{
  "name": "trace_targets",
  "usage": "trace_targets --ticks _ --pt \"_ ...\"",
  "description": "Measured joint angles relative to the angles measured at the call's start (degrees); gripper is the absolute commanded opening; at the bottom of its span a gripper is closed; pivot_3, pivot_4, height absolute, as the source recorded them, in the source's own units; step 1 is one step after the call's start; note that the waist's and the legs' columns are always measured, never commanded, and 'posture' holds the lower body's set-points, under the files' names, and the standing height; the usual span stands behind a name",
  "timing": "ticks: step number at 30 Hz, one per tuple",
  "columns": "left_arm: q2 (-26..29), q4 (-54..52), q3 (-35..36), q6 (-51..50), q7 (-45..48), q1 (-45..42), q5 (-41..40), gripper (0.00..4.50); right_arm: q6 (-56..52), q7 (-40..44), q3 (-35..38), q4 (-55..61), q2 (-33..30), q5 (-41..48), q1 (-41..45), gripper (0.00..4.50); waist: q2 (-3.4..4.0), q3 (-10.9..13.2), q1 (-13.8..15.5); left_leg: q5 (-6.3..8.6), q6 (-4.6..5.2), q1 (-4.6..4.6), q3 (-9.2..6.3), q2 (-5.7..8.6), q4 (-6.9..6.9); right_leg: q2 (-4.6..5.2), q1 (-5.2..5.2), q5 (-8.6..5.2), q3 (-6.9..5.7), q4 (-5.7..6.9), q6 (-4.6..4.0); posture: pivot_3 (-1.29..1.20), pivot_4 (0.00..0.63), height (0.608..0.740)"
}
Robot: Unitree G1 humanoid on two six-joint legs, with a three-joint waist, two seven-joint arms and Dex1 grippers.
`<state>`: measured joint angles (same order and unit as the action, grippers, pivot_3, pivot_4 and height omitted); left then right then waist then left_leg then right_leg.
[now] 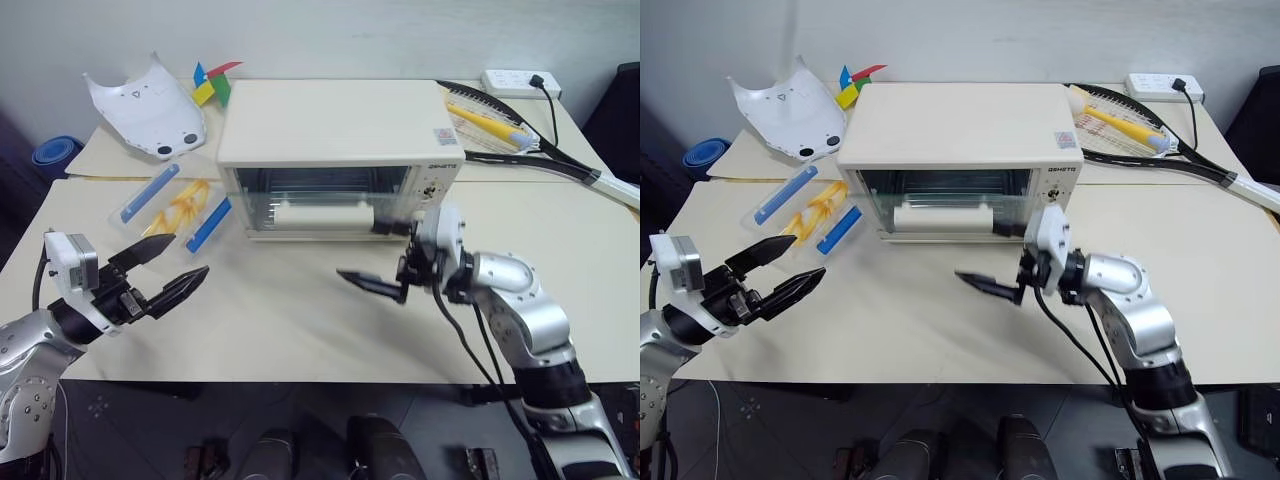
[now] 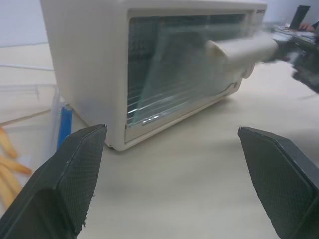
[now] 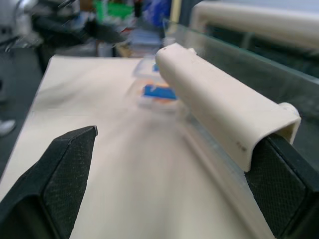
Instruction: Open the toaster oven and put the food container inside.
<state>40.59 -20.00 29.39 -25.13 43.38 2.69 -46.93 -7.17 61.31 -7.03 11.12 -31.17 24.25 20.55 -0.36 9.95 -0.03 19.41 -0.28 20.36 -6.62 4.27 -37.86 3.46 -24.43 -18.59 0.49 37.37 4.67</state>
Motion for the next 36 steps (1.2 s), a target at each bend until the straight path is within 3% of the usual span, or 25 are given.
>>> trace_targets --ticks 5,12,18,23,28,34,36 --pt "-0.01 0.67 -1.86 -0.43 -1.34 -5.55 0.67 2.23 8.73 1.23 -0.78 -0.79 -0.13 -5.38 -3.77 4.50 0.00 0.00 -0.06 -0.01 -0.03 -0.03 0.02 0.00 -0.10 -0.01 0.01 0.00 0.00 0.13 0.00 0.00 0.150 0.740" --pt "-4.03 8.66 -13.24 1.11 -4.00 -20.01 9.05 0.13 15.46 -0.50 -0.66 -1.96 -0.02 -9.29 -6.48 4.50 -0.02 0.00 0.01 0.00 -0.05 -0.03 0.01 0.02 -0.12 -0.02 -0.01 0.00 -0.04 0.14 0.01 0.00 0.150 0.740" --pt "-6.14 14.08 -20.72 5.44 0.11 -23.67 15.00 0.06 15.90 -3.11 1.37 -1.65 -0.44 -9.56 -10.34 4.50 -0.03 -0.01 -0.13 0.00 -0.06 -0.01 0.03 0.01 -0.10 -0.02 -0.05 0.01 -0.02 0.14 0.01 0.00 0.150 0.740" --pt "-5.46 14.82 -24.38 9.28 6.70 -20.67 18.62 0.06 14.26 -5.70 7.81 3.03 -1.98 -6.35 -21.61 4.50 -0.03 -0.01 0.30 0.01 -0.06 0.00 0.01 0.02 -0.15 -0.01 0.01 0.01 -0.02 0.10 0.01 0.00 0.150 0.740" --pt "-5.29 16.59 -25.95 13.75 6.40 -17.30 24.42 0.06 14.17 -8.04 17.29 5.77 -2.26 -2.42 -33.41 4.50 -0.03 -0.01 0.88 0.01 -0.04 -0.07 0.06 0.01 -0.16 -0.02 0.08 0.01 0.04 0.12 0.01 0.00 0.150 0.740" --pt "-9.78 16.89 -25.35 19.56 2.96 -11.88 27.00 0.06 13.85 -8.93 23.29 6.76 -2.17 3.34 -33.34 4.50 -0.04 -0.01 0.65 0.01 -0.04 -0.14 0.11 -0.02 -0.13 -0.05 0.10 0.01 0.07 0.15 0.01 0.00 0.150 0.740" --pt "-11.21 16.73 -23.38 21.01 2.15 -9.07 26.47 0.44 11.78 -9.16 23.17 6.77 -2.17 5.92 -30.86 4.50 -0.04 -0.01 0.45 0.00 -0.04 -0.14 0.11 -0.03 -0.13 -0.04 0.10 0.01 0.06 0.15 0.01 0.00 0.150 0.740"
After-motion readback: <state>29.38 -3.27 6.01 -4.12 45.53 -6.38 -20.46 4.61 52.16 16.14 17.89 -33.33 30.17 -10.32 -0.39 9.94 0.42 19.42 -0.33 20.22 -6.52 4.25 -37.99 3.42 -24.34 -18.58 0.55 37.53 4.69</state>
